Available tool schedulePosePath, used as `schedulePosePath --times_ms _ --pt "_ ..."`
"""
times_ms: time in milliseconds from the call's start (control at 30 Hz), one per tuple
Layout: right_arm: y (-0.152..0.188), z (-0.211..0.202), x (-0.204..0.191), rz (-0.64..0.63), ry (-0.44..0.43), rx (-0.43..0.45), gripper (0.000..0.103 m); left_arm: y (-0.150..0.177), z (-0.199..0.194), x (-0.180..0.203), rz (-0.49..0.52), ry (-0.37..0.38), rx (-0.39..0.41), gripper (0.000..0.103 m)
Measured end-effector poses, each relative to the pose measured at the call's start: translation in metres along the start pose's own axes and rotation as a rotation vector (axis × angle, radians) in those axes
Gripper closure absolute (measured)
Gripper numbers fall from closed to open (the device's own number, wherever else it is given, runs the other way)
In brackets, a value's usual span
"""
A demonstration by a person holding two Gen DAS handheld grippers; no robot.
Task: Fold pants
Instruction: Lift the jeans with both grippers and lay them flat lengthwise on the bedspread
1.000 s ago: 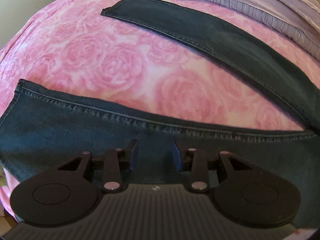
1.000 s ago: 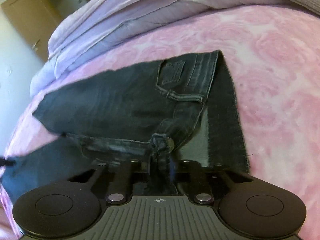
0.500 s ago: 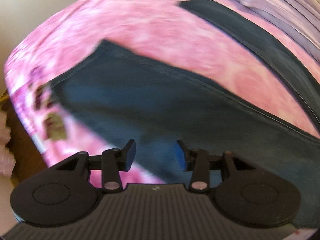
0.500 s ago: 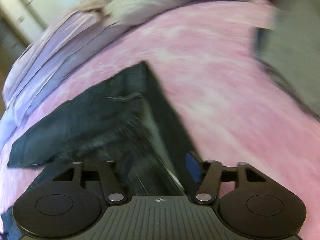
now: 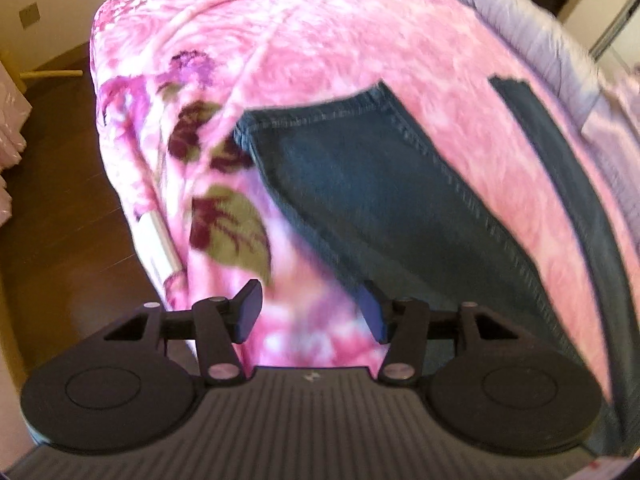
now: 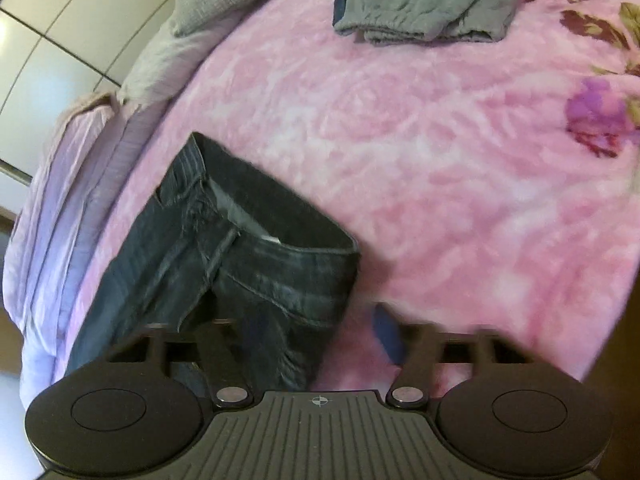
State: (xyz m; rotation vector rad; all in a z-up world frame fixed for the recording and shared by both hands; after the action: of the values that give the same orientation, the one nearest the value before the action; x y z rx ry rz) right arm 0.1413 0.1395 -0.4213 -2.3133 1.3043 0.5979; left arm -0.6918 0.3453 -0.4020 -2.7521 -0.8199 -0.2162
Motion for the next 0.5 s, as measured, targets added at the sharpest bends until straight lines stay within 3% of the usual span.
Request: schedulePosePath --times_ms 133,233,267,300,333,367,467,500 --pt "-0.002 0.002 -0.006 -0.085 0.099 -0.021 0.099 -0.022 0.004 -0.008 -0.032 0.031 0.039 0.053" --pt "0.001 0.004 -0.006 -0.083 0.125 -0.033 0.099 -0.044 0.012 -0.018 -0.074 0.035 0.086 0.054" --pt "0.001 0.005 -0.007 -0.083 0.135 -0.033 0.099 -0.05 0.017 -0.02 -0.086 0.032 0.087 0.058" --pt "0.001 0.005 -0.008 -0.081 0.147 -0.033 0.099 -0.056 0.024 -0.023 -0.086 0.025 0.082 0.075" --pt "0.001 0.007 -0.009 -0.08 0.157 -0.035 0.099 -0.062 0.025 -0.022 -0.065 0.006 0.093 0.103" --pt "0.001 0.007 -0.009 -0.083 0.165 -0.036 0.1 -0.068 0.022 -0.018 -0.032 0.01 0.115 0.103" --pt "0.0 0.001 -0.012 -0.096 0.168 -0.038 0.1 -0.081 -0.027 0.015 0.071 0.182 0.286 0.103" --pt "0.0 -0.001 -0.013 -0.1 0.167 -0.039 0.1 -0.08 -0.046 0.024 0.127 0.197 0.331 0.103"
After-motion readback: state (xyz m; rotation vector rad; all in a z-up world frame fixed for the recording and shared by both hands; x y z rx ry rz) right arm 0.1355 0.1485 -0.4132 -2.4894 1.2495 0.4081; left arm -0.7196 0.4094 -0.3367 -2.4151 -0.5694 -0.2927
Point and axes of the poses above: each gripper's, at about its wrist camera, not at the fingertips, and z roughly the way its jaws point, x to its right, y to its underside, the point moved 9 cm from there along z, roughly the way its jaws point, and after that the axes turned 13 degrees about -x, right-handed, at the moved point
